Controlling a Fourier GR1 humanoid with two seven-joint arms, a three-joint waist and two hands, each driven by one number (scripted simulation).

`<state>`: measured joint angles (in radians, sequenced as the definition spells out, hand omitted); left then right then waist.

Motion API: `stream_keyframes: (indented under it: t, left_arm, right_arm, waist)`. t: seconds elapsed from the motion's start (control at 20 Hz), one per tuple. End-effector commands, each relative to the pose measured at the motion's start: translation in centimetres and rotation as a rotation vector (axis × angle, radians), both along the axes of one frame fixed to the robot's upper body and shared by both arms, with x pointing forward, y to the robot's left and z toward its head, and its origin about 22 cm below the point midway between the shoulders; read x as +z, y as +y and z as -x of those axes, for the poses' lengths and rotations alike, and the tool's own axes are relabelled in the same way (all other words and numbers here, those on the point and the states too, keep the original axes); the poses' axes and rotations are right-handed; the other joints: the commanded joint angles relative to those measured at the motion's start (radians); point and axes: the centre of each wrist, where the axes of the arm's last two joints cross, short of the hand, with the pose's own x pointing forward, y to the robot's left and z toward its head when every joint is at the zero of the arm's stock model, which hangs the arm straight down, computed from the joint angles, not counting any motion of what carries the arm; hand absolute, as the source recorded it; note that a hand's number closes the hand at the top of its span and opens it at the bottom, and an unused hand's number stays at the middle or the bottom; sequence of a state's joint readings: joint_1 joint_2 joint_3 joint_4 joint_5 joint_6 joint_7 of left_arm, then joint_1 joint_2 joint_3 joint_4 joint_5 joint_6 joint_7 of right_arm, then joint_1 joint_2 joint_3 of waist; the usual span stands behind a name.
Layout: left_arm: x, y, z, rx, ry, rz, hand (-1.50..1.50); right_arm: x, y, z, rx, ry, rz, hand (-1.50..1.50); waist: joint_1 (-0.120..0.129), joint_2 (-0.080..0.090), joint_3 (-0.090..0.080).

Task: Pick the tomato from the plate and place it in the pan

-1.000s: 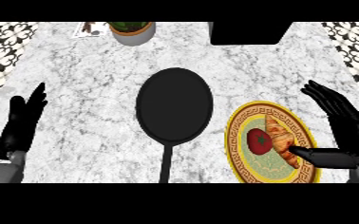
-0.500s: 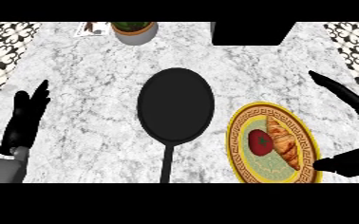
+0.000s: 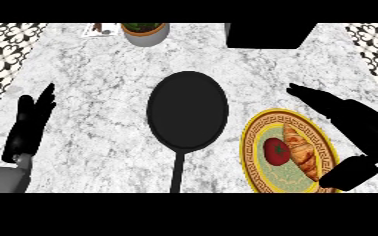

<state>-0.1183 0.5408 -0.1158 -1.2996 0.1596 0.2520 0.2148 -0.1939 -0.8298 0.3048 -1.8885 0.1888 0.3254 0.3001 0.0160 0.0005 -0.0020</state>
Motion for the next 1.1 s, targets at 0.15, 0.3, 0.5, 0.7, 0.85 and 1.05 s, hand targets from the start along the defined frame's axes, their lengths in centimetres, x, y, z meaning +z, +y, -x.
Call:
stream_keyframes:
  t: [0.15,0.3,0.5,0.7,0.85,1.05]
  left_arm:
    - [-0.4,0.0,-0.1,0.005,0.001,0.003,0.00]
    - [-1.4,-0.6,0.6,0.007,-0.011,0.011,0.00]
    - [1.3,2.9,0.4,0.011,0.002,-0.018,0.00]
    - [-0.8,1.2,0.9,0.018,-0.003,-0.003,0.00]
    - [0.6,0.1,-1.1,0.037,-0.011,-0.001,0.00]
    - [-1.3,1.3,0.0,0.025,-0.001,0.008,0.00]
  right_arm:
    - [-2.6,4.4,1.4,0.006,0.111,0.158,-1.50]
    - [-4.1,3.7,0.2,-0.003,0.123,0.174,-1.50]
    - [-4.4,4.4,1.5,-0.020,0.110,0.194,-1.50]
    - [-7.1,5.8,0.3,-0.044,0.101,0.255,-1.50]
    - [-5.5,3.6,1.4,-0.023,0.110,0.268,-1.50]
    - [-8.5,3.6,-1.4,-0.011,0.135,0.279,-1.50]
  waist:
    - [-0.013,-0.001,0.002]
    - [-0.014,-0.001,0.002]
    - [-0.015,-0.002,0.002]
    - [-0.010,0.000,0.002]
    - [-0.019,-0.001,0.002]
    - [-0.014,0.000,0.002]
